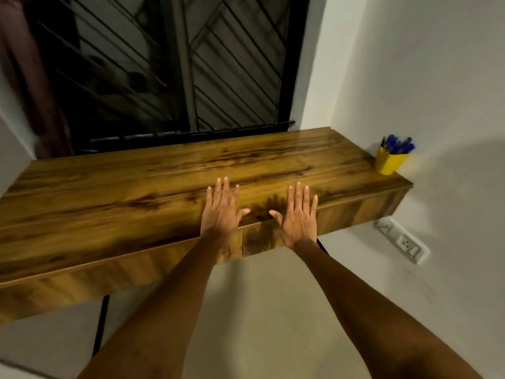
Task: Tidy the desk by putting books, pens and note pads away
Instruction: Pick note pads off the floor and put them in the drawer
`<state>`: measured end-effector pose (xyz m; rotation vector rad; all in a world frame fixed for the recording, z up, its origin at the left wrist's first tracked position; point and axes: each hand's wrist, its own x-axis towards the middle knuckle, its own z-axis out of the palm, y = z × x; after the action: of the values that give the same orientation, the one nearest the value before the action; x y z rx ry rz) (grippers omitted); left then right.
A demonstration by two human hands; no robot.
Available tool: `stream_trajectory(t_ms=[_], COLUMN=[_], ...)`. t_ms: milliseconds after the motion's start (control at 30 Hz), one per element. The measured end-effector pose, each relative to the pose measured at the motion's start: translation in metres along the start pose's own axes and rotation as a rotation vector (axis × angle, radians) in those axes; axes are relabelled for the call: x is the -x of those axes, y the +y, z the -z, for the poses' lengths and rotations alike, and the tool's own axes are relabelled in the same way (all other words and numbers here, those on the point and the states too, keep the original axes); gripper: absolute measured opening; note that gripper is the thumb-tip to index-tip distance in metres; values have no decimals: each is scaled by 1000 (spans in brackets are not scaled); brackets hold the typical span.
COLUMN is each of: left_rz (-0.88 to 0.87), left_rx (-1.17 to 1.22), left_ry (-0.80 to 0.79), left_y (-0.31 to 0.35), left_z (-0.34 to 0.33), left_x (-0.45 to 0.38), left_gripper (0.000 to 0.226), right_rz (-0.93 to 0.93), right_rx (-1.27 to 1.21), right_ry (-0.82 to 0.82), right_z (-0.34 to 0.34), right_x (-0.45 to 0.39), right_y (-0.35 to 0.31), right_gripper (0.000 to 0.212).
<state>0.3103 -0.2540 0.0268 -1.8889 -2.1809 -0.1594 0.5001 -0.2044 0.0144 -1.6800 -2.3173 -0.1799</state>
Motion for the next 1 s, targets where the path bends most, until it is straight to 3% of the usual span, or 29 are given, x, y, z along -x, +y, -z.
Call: stream_trajectory(t_ms=[567,1000], left_rz=[-502,-826], left_rx=[98,149], left_ry=[-86,-192], left_y=[261,369], left_z=[-66,-122], left_x=[-111,-110], left_gripper=[76,77], right_rz=[-487,-804], right_rx=[125,181], right_ry=[-70,-196], right_z=[-54,-91], right_x=[24,103], right_y=[239,318], right_gripper=[82,89])
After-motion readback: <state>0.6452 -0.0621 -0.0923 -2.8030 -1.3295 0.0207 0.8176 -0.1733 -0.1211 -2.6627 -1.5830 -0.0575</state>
